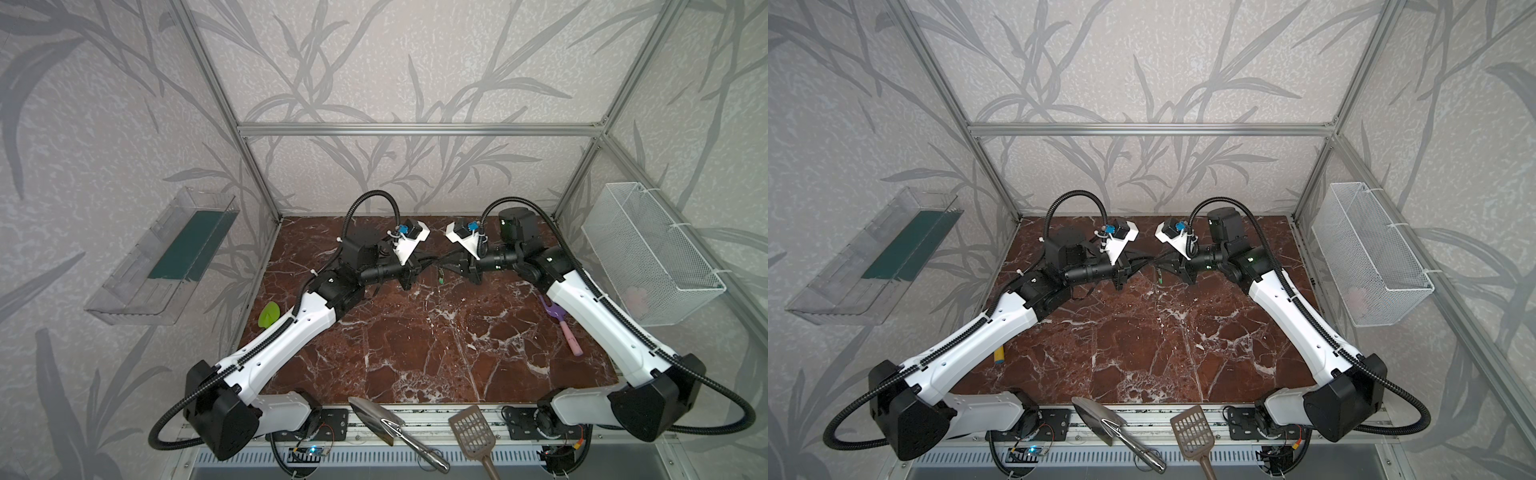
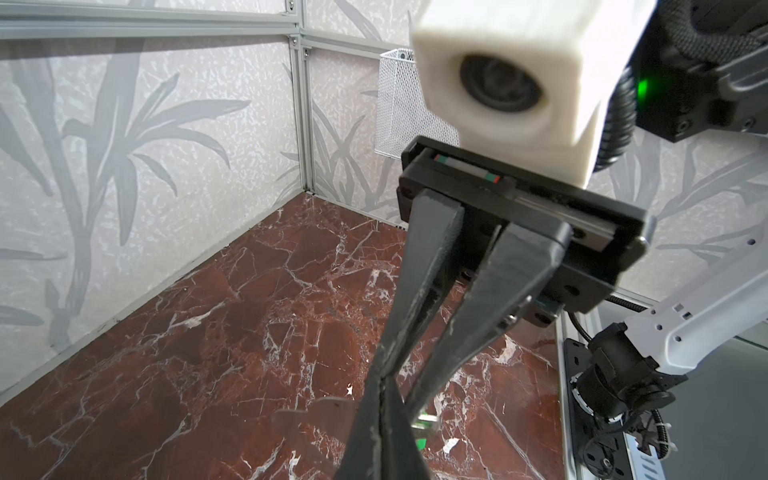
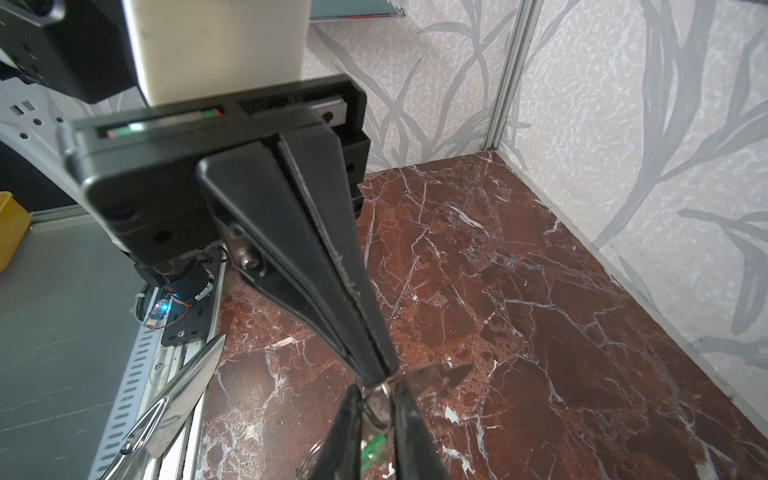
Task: Put the keys on the keyring
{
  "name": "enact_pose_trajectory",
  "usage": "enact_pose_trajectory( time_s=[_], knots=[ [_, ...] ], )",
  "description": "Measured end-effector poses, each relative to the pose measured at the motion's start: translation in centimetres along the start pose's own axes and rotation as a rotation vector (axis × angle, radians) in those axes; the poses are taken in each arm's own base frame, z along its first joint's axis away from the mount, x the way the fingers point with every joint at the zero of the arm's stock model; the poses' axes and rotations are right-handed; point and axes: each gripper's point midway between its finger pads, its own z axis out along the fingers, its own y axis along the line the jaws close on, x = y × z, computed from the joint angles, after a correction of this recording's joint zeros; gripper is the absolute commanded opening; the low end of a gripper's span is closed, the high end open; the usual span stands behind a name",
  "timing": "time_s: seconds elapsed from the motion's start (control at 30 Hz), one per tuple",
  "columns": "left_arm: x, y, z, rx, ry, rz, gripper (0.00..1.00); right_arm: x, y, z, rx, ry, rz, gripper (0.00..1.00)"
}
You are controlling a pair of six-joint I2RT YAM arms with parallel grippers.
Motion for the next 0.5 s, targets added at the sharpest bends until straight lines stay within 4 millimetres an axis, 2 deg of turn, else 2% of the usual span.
enact_pose_trajectory(
  time_s=[0.13, 0.5],
  knots=[
    [-0.4, 0.2, -0.3, -0.019, -0.033, 0.008, 0.0, -0.2, 0.0, -0.1, 0.004, -0.01, -0.006, 0.25],
    [-2.2, 0.1, -1.1, -0.042, -0.117, 0.033, 0.0, 0.4, 0.1, -0.1, 0.001, -0.01, 0.023, 0.25]
  ],
)
